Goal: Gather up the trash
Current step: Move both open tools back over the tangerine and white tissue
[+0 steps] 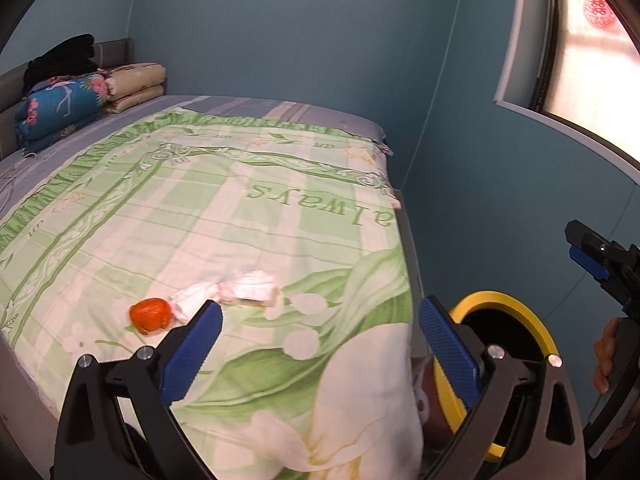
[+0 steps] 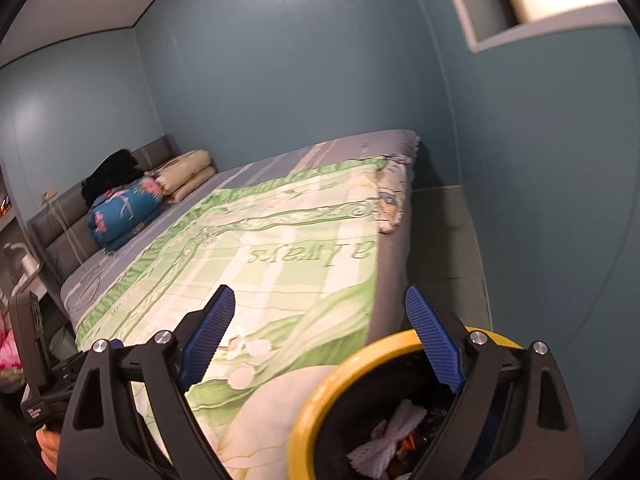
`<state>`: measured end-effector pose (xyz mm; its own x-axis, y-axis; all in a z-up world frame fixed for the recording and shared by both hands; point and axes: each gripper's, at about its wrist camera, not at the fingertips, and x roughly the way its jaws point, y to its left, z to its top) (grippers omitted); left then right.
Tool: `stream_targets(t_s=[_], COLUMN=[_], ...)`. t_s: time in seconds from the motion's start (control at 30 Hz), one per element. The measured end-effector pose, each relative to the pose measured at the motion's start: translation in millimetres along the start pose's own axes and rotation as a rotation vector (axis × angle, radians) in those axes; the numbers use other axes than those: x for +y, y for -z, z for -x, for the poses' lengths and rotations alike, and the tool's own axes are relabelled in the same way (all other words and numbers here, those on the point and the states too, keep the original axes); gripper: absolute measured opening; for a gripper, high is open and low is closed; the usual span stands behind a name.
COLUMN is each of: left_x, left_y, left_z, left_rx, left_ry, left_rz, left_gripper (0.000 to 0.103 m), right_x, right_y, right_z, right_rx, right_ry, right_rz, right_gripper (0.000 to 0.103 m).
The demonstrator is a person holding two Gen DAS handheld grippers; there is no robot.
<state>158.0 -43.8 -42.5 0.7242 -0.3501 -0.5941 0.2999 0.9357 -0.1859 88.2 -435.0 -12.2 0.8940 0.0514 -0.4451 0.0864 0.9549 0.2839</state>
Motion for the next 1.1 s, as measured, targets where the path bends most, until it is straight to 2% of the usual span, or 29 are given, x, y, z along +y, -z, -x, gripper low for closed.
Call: stream_targets(t_s=[0.13,0.43,0.67,1.1], left_x=[29.7,95.2,139.1,192.7], left_y=[-0.7,2.9,12.1,30.2], left_z=[0.8,-13.8,-35.1,-80.7], left_rx=[-0.012,0.026,0.073,0.165], left_ry=[-0.079,-0.171,-0.209,-0.24], left_rz=[0.026,0.106,0.169,0.24], left_gripper=[0.095,0.095,0.095,0.095], right_x=[21.4,67.9,95.8,152.9], right_y=[-6.7,-10.6,0.3,33.1], right_z=[-19.9,-71.1,-126.1,-212.7], right_rx=[0.037,0.136,0.234,0.392], right_ry=[-0.054,-0.122,-0.17,-0.182], right_rz=[0.027,0.039,0.027,0.085], right_gripper=[0.084,0.084,0.084,0.084])
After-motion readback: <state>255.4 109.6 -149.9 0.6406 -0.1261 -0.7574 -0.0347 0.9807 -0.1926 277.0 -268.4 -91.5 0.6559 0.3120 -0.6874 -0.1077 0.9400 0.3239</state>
